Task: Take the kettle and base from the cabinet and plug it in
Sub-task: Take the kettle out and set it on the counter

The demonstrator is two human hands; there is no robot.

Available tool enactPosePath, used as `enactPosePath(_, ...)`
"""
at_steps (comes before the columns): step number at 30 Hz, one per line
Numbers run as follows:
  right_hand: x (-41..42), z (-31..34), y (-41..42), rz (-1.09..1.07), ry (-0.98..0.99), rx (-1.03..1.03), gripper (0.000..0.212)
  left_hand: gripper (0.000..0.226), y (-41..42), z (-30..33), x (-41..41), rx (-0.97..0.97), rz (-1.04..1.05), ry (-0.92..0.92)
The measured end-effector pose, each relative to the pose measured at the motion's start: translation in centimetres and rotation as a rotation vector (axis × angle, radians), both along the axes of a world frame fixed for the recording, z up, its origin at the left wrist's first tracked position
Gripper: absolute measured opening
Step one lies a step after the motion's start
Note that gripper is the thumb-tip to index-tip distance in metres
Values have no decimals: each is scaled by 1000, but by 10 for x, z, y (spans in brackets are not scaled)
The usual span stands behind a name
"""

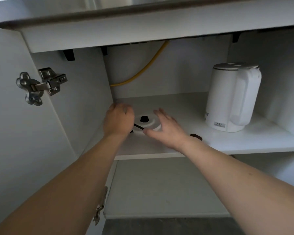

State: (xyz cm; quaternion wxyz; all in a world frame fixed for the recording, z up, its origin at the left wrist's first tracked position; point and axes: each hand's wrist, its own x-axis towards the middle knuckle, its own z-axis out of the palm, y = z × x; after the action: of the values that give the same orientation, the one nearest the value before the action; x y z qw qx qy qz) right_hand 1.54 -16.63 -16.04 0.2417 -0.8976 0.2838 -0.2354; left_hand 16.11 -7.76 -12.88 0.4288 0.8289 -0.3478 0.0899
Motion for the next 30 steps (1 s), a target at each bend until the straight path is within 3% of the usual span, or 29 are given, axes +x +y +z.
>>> enactPosePath(3,14,-16,-9,-115,-48,100,79,28,-17,-9,15,226,-95,89)
enactPosePath(6,25,-31,-11,-179,-50,195,71,53,-23,-30,24,365,-175,195)
enactPosePath(8,28,-35,-16,-194,-118,259,67,57,-26,-44,27,390,-187,226)
enactPosePath(18,25,-39,-23,-134,-638,508,49,24,-36,-29,14,490,-68,-123)
enactPosePath(22,4,-21,-10,-134,-822,392,43,27,-51,-5,-12,467,-96,-188)
enactPosePath(26,-45,14,-21,-239,-1010,224,30,32,-81,4,-51,327,-200,21)
enactPosePath(30,-110,15,-39,-539,-1062,31,19,40,-109,21,-120,174,-329,349)
